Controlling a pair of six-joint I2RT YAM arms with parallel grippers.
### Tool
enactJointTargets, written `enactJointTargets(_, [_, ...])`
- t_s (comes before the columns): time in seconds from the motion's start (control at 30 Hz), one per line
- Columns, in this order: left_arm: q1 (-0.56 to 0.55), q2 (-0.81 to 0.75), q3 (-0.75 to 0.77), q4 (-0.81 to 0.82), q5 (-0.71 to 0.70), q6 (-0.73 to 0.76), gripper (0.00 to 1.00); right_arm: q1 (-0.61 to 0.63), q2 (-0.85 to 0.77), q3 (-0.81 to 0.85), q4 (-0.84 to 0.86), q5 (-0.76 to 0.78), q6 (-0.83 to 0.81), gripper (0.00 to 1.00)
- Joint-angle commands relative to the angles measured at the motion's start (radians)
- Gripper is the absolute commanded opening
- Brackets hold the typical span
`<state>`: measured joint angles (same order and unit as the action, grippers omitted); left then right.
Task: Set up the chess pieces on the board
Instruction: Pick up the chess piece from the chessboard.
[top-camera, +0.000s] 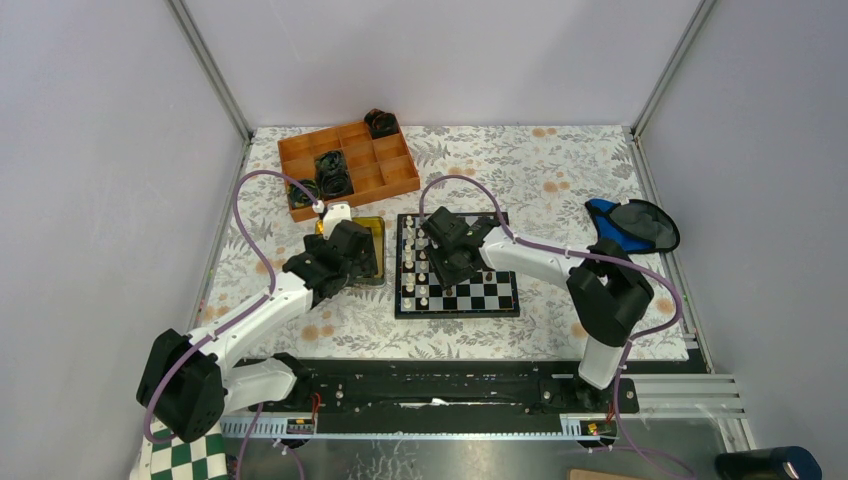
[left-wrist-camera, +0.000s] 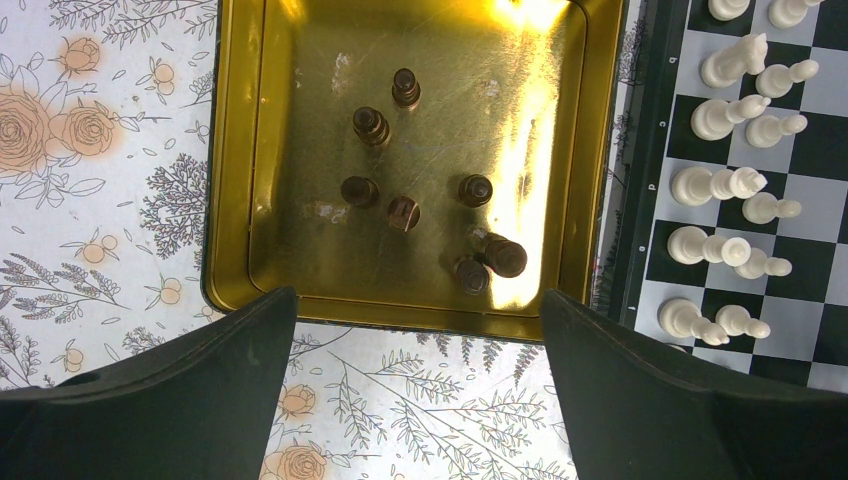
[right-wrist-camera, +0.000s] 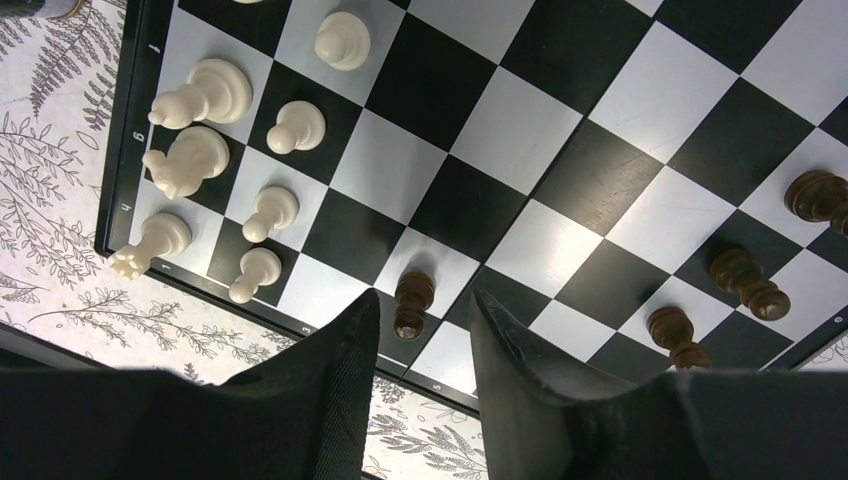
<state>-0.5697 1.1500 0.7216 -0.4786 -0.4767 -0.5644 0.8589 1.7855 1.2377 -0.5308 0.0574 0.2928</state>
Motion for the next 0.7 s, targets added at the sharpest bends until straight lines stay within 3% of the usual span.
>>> enactJointTargets(0.0, [-0.006,0.0,0.035,-0.001,-0.029,0.013,0.99,0.01,0.005,0.01,0.018,-0.025,-0.002,0.43])
enactJointTargets(0.13, [-0.007,0.002,0.035,-0.001,-0.028,0.012,0.99,0.01,0.008,0.012,0.012,-0.026,-0.001,0.37])
enactJointTargets(0.67, [-0.007,0.002,0.035,0.0,-0.028,0.012,0.99,0.009,0.006,-0.004,0.002,-0.042,0.011,0.3])
